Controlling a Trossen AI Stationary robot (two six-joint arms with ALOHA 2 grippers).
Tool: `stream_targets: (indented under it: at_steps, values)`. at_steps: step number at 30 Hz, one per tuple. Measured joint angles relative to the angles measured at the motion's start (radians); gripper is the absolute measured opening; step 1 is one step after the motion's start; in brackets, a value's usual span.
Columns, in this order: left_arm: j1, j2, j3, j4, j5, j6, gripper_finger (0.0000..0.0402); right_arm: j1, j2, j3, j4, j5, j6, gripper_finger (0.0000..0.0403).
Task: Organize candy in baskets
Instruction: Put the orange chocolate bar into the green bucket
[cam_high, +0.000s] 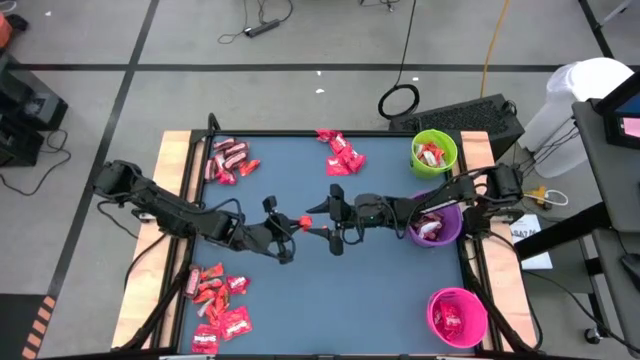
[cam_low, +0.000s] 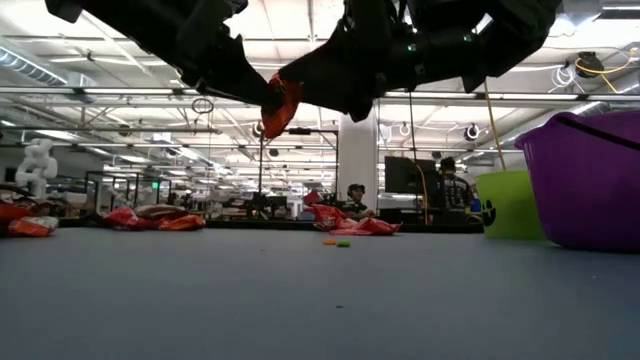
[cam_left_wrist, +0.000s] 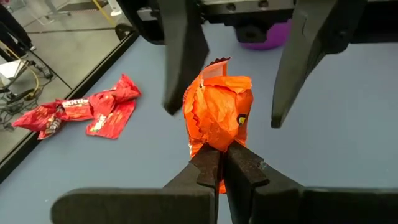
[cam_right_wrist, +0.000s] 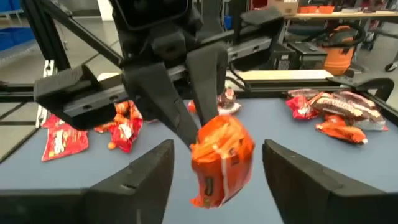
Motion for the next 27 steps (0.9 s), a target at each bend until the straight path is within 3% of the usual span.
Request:
stream_targets:
  at_steps: [11,15,21,27]
  values:
    - [0.004,0.000,0.000,0.003,0.040,0.027,0.0016,0.000,0.014,0.000,0.009,-0.003,-0.028,0.0018]
    - [0.004,0.000,0.000,0.010,0.047,0.035,0.0037,0.000,0.014,0.000,0.011,-0.004,-0.040,0.0020]
    - [0.004,0.000,0.000,0.001,0.108,0.080,0.0118,0.001,0.006,0.000,-0.004,-0.005,-0.034,0.0030]
    - [0.003,0.000,0.000,-0.099,0.114,0.080,0.0176,0.000,-0.101,0.000,-0.236,0.052,-0.056,0.0019]
